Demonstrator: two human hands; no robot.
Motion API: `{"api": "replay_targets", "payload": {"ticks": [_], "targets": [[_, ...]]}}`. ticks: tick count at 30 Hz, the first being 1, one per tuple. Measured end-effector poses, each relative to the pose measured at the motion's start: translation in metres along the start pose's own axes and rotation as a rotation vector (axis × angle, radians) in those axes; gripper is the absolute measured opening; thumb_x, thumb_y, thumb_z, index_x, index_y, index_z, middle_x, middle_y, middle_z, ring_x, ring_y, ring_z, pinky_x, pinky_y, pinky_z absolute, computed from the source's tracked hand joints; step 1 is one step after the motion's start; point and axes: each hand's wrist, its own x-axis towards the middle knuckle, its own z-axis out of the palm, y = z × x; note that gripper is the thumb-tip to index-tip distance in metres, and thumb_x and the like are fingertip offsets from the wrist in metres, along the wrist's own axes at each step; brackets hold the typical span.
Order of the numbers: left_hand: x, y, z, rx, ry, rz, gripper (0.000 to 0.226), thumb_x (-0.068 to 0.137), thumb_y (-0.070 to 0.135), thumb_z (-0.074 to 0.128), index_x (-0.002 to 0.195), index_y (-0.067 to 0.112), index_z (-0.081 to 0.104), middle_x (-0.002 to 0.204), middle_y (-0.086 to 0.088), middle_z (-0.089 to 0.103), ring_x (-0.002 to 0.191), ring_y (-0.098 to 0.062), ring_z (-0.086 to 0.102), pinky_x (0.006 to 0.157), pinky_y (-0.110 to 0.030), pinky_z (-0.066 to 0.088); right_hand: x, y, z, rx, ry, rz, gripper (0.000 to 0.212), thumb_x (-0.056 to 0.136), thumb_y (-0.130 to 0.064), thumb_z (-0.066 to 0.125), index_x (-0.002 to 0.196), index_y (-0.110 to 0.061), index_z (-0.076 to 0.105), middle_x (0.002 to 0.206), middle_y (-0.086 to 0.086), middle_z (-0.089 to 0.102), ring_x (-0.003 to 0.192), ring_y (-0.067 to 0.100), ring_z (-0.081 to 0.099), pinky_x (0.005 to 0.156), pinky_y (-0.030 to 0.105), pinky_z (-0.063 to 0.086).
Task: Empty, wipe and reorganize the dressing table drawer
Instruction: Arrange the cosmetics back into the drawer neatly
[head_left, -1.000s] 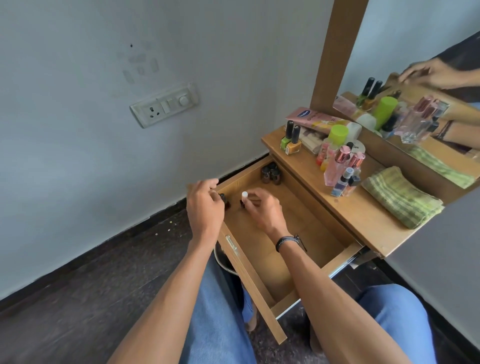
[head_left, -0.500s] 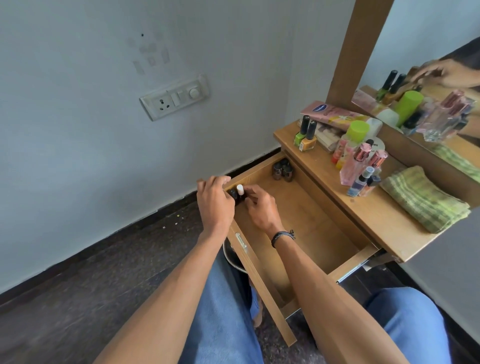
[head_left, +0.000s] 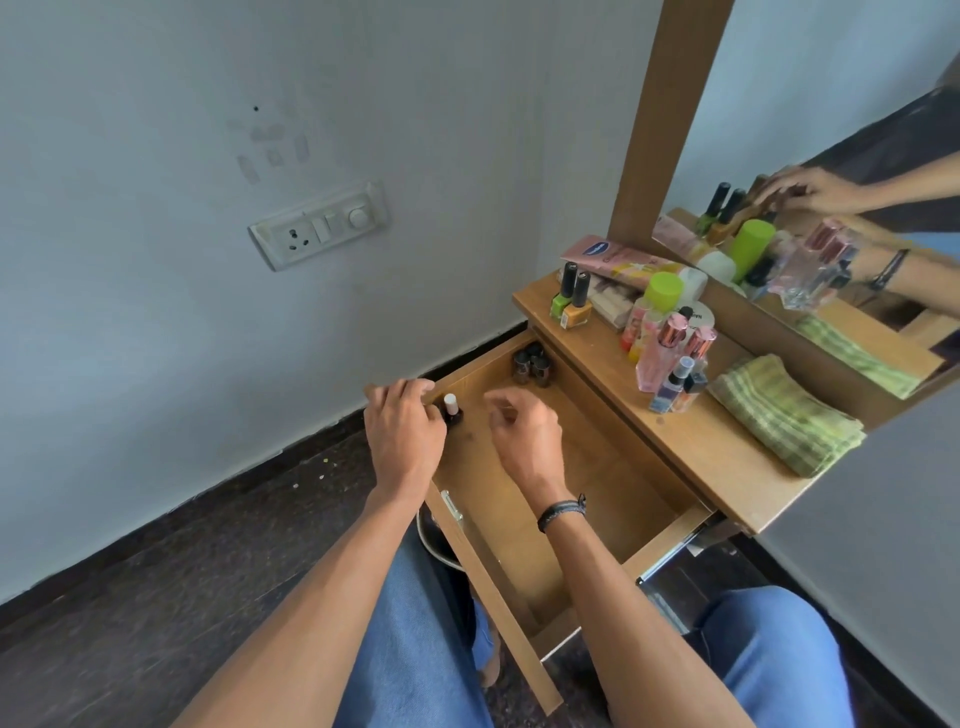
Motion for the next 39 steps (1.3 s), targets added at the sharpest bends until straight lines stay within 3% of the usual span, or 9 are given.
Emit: {"api": "replay_targets", "payload": {"ticks": [4, 9, 14, 20, 24, 27, 31, 34, 39], "targets": [[0.0, 0.0, 0.001, 0.021, -0.008, 0.004, 0.035, 0.084, 0.009, 0.072, 0.118, 0.016, 0.071, 0.111, 0.0, 0.071, 0.103, -0.022, 0.051, 0.078, -0.035, 0.048, 0.021, -0.029, -0.032, 0.03, 0.337, -0.193, 0.019, 0.094, -0.006, 0.063, 0.11, -0.013, 0.071, 0.109, -0.001, 0.066, 0.092, 0.009, 0.063, 0.082, 0.031, 0.057], [0.0, 0.0, 0.0, 0.03, -0.002, 0.012, 0.035, 0.083, 0.008, 0.07, 0.117, 0.015, 0.071, 0.109, 0.001, 0.072, 0.103, -0.023, 0.051, 0.079, -0.034, 0.046, 0.063, -0.044, -0.053, -0.045, 0.47, -0.155, 0.049, 0.091, -0.011, 0.069, 0.137, -0.01, 0.053, 0.135, 0.009, 0.05, 0.125, 0.02, 0.047, 0.104, 0.024, 0.039], [-0.001, 0.001, -0.001, -0.04, 0.03, -0.008, 0.043, 0.081, -0.004, 0.068, 0.12, 0.012, 0.068, 0.111, -0.001, 0.072, 0.102, -0.021, 0.053, 0.08, -0.032, 0.046, 0.089, -0.04, -0.056, -0.144, 0.425, -0.076, 0.064, 0.091, -0.017, 0.067, 0.149, -0.016, 0.039, 0.147, 0.009, 0.045, 0.137, 0.029, 0.039, 0.102, 0.037, 0.04], [-0.002, -0.001, -0.001, -0.266, 0.1, -0.059, 0.045, 0.083, -0.018, 0.057, 0.116, 0.01, 0.067, 0.113, -0.002, 0.069, 0.102, -0.014, 0.049, 0.087, -0.038, 0.05, 0.106, -0.03, -0.062, -0.265, 0.391, -0.041, 0.037, 0.098, -0.022, 0.06, 0.134, -0.015, 0.055, 0.124, 0.009, 0.067, 0.117, 0.032, 0.06, 0.089, 0.044, 0.051], [-0.003, 0.0, -0.003, -0.353, 0.147, -0.076, 0.039, 0.089, -0.017, 0.053, 0.113, 0.01, 0.067, 0.112, -0.002, 0.067, 0.103, -0.008, 0.045, 0.086, -0.028, 0.045, 0.11, -0.031, -0.065, -0.295, 0.379, -0.025, 0.031, 0.1, -0.024, 0.057, 0.13, -0.015, 0.057, 0.114, 0.009, 0.072, 0.106, 0.032, 0.066, 0.076, 0.04, 0.053], [-0.004, 0.001, -0.004, -0.372, 0.152, -0.085, 0.038, 0.09, -0.016, 0.052, 0.112, 0.01, 0.068, 0.112, -0.001, 0.066, 0.104, -0.008, 0.045, 0.086, -0.022, 0.042, 0.107, -0.035, -0.067, -0.313, 0.382, -0.028, 0.029, 0.1, -0.024, 0.058, 0.127, -0.014, 0.058, 0.11, 0.01, 0.072, 0.103, 0.031, 0.067, 0.069, 0.035, 0.045], [-0.004, 0.001, -0.004, -0.364, 0.149, -0.092, 0.038, 0.089, -0.016, 0.052, 0.112, 0.01, 0.067, 0.11, -0.001, 0.067, 0.105, -0.007, 0.046, 0.083, -0.003, 0.033, 0.083, -0.05, -0.064, -0.277, 0.377, -0.121, 0.025, 0.098, -0.021, 0.063, 0.121, -0.012, 0.06, 0.103, 0.01, 0.072, 0.095, 0.033, 0.068, 0.066, 0.032, 0.039], [-0.004, 0.001, -0.006, -0.371, 0.129, -0.11, 0.036, 0.089, -0.014, 0.053, 0.112, 0.01, 0.067, 0.11, 0.0, 0.066, 0.105, -0.006, 0.045, 0.082, -0.003, 0.035, 0.051, -0.053, -0.05, -0.24, 0.263, -0.153, 0.023, 0.096, -0.023, 0.065, 0.118, -0.017, 0.06, 0.099, 0.006, 0.073, 0.089, 0.032, 0.069, 0.066, 0.035, 0.047], [-0.004, 0.005, -0.012, -0.365, 0.074, -0.136, 0.033, 0.087, -0.009, 0.057, 0.107, 0.013, 0.069, 0.106, 0.012, 0.057, 0.108, -0.007, 0.047, 0.079, -0.006, 0.036, 0.003, -0.024, -0.014, -0.253, 0.02, -0.004, 0.021, 0.094, -0.032, 0.068, 0.112, -0.025, 0.06, 0.099, 0.002, 0.075, 0.088, 0.028, 0.071, 0.076, 0.041, 0.058]]}}
